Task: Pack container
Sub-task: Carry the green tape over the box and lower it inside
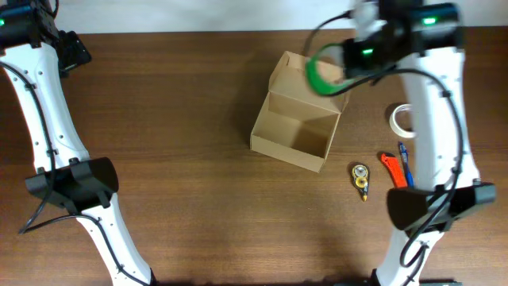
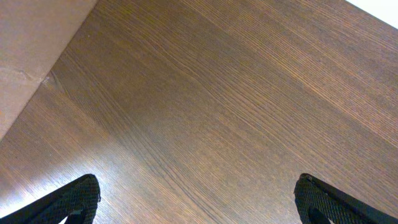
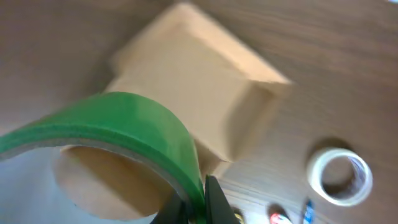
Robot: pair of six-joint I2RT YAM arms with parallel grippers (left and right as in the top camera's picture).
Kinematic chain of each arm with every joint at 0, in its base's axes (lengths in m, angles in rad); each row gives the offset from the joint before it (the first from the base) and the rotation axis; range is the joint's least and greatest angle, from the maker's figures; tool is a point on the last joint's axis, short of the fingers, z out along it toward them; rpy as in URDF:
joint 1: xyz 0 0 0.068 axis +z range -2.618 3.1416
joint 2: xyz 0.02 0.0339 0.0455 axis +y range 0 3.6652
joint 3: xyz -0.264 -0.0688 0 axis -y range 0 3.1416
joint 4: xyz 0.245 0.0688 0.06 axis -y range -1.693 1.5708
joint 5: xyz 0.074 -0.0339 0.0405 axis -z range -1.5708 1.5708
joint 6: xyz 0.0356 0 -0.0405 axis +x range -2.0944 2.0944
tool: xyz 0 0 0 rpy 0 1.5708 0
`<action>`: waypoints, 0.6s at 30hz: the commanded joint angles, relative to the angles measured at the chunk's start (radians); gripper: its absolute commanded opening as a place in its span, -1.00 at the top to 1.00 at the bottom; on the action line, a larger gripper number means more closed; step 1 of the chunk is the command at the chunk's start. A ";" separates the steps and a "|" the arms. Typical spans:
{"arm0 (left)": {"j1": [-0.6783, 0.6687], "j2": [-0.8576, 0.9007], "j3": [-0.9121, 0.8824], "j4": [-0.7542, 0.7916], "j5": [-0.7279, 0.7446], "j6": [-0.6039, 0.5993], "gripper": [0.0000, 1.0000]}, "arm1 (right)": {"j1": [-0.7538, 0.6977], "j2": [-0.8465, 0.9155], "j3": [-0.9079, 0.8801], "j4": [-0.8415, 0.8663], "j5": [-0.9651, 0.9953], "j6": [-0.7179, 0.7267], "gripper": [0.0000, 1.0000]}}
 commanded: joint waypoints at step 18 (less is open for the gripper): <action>0.005 0.005 -0.004 0.002 0.005 0.008 -1.00 | 0.169 0.254 -0.033 -0.003 0.083 -0.006 0.93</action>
